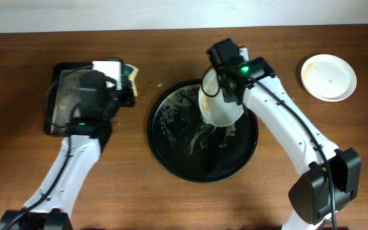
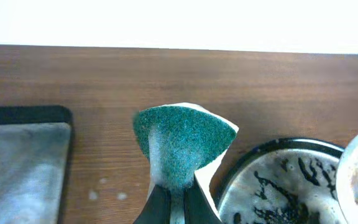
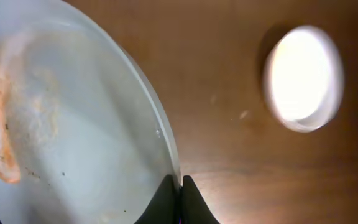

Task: Clean dirty plates on tray and stack at the side
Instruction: 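Move the sponge to the small black tray with the left gripper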

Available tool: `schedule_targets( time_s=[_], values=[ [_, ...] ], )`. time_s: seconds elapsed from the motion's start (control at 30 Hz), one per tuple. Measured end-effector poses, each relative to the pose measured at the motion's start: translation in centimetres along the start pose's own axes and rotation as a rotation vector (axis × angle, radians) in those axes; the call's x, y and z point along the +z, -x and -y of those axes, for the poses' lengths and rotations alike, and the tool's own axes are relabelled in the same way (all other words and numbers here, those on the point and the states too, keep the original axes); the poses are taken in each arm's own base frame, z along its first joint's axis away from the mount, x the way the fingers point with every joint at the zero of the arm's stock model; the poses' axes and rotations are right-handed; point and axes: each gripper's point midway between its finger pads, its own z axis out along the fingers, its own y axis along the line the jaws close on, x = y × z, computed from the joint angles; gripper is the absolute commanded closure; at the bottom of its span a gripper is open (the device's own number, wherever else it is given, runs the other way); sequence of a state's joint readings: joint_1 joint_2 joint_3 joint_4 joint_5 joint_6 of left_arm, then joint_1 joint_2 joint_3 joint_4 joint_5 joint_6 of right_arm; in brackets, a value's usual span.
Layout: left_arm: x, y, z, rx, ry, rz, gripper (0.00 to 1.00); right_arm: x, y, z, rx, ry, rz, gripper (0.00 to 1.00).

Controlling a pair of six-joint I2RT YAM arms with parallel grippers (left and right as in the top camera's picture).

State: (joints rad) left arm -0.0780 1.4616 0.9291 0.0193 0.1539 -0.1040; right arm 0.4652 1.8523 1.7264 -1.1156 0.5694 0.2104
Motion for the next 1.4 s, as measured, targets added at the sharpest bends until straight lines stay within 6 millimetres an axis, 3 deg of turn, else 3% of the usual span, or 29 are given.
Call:
schedule_targets(
  time_s=[0.4, 0.57, 0.73, 0.9, 1.4],
  values=[
    [-2.9, 0.8, -5.1, -0.142, -0.191, 0.024, 0.99, -8.9, 3.1, -1.9, -0.323, -0.44, 0.297, 0.96],
    [-3.7, 1.0, -6.5, -0.168, -0.204, 0.039, 1.0, -11.2, 3.9, -2.4, -0.364, -0.539, 0.365, 0.96],
    [-3.9, 1.1, -6.7, -0.173, -0.214, 0.042, 0.99, -11.3, 3.9, -3.7, -0.459, -0.612, 0.364, 0.96],
    [-3.9, 1.2, -6.7, -0.171, -0.216, 0.045, 0.99, -10.0, 3.8, -5.7, -0.545, -0.669, 0.345, 0.96],
    [-3.9, 1.2, -6.7, -0.171, -0.217, 0.045, 0.99, -9.8, 3.9, -6.5, -0.554, -0.653, 0.351, 0.96]
  ],
)
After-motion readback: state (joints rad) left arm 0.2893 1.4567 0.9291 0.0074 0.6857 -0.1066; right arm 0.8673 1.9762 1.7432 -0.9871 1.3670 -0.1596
